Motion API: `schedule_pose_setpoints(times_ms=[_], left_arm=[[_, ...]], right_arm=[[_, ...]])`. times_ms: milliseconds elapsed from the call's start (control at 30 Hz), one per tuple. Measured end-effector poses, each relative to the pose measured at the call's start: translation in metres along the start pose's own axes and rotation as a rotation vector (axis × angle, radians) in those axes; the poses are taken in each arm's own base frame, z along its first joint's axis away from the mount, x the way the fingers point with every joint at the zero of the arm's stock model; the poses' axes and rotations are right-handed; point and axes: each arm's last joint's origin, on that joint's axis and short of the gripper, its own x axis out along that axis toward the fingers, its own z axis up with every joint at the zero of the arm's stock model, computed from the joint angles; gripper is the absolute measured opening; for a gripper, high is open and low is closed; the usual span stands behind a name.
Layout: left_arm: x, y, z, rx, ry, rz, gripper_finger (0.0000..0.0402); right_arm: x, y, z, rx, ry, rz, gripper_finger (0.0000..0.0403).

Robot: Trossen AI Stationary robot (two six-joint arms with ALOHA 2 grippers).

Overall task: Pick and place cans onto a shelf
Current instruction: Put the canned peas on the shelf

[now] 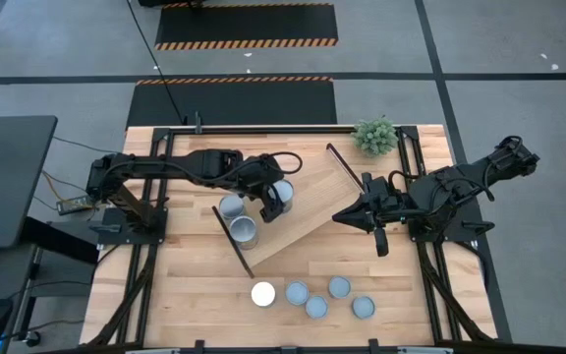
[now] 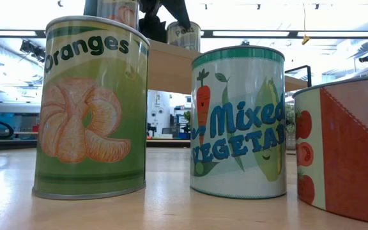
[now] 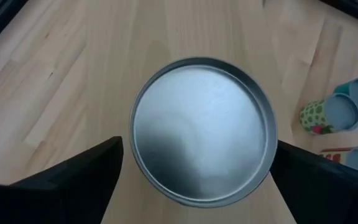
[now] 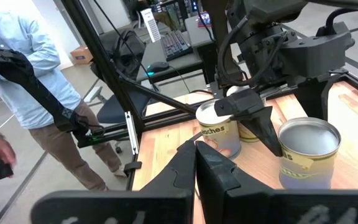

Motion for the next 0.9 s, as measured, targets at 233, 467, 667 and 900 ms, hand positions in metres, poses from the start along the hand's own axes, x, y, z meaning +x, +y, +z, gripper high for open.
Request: schedule_pose_setpoints(times_ms=[233,467,667,900], left_arm=[[0.0000,0.0012,-0.0020,-0.039,0.021,0.012,0.0394],[0.0009,0.0052,-0.0019,-0.059,0.038,0.013,0.0394],[0.0011,0.0047,-0.0003,-0.057,0.018,0.014,0.0394],[0.0010,0.0037,-0.0007,0.026,0.025,-0.005,0.0394]], right_arm=[[0.0000,0.0000,0.0000,0.000,0.000,0.000,0.0017],[0.0000,0.0001,-0.0001,0.000,0.000,0.000,0.0017],[0.0000,0.0001,0.0000,0.000,0.000,0.000,0.0017],[0.0000,0.0001,0.0000,0.000,0.000,0.000,0.0017]])
